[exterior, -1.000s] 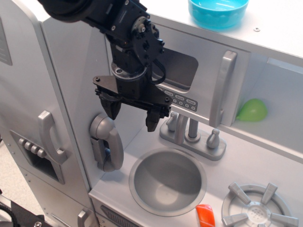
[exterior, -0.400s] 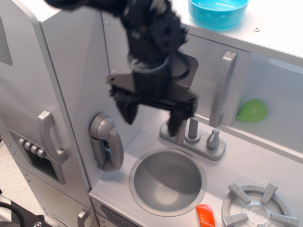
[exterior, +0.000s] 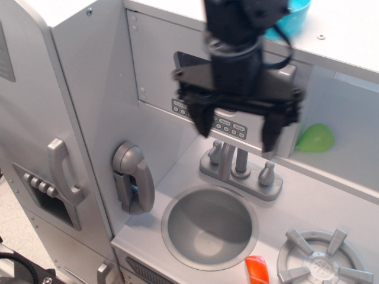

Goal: Open microwave

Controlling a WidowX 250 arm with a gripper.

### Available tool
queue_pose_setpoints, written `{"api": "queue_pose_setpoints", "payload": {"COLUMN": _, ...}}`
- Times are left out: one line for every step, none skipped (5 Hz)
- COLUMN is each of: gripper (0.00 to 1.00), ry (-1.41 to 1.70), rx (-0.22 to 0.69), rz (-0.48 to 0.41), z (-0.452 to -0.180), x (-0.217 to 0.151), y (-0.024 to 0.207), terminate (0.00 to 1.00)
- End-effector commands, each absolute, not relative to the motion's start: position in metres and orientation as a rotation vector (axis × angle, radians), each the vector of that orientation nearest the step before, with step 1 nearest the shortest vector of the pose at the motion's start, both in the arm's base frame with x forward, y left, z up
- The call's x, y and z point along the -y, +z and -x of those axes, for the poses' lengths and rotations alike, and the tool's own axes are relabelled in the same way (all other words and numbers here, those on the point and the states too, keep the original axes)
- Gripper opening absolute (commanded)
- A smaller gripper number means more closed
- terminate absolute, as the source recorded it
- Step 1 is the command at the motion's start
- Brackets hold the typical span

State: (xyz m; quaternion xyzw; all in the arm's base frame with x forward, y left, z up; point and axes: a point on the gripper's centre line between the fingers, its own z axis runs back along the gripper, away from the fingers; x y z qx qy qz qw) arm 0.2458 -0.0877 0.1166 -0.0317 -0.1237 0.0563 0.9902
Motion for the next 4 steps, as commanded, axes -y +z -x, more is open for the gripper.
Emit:
{"api": "queue_pose_setpoints", "payload": {"gripper": 1.0, "ry": 0.053, "rx": 0.334, "rz": 0.061, "z": -0.279, "x": 0.105, "y": 0.119, "terminate": 0.0}}
{"api": "queue_pose_setpoints", "payload": {"gripper": 1.0, "ry": 0.03, "rx": 0.343, "rz": 0.041, "z": -0.291, "x": 0.109, "y": 0.109, "terminate": 0.0}}
{"api": "queue_pose_setpoints", "payload": {"gripper": 1.0, "ry": 0.045, "rx": 0.357, "rz": 0.025, "z": -0.306, "x": 0.108, "y": 0.107, "terminate": 0.0}}
{"api": "queue_pose_setpoints", "payload": {"gripper": 1.0, "ry": 0.052, "rx": 0.366, "rz": 0.01, "z": -0.314, "x": 0.106, "y": 0.105, "terminate": 0.0}}
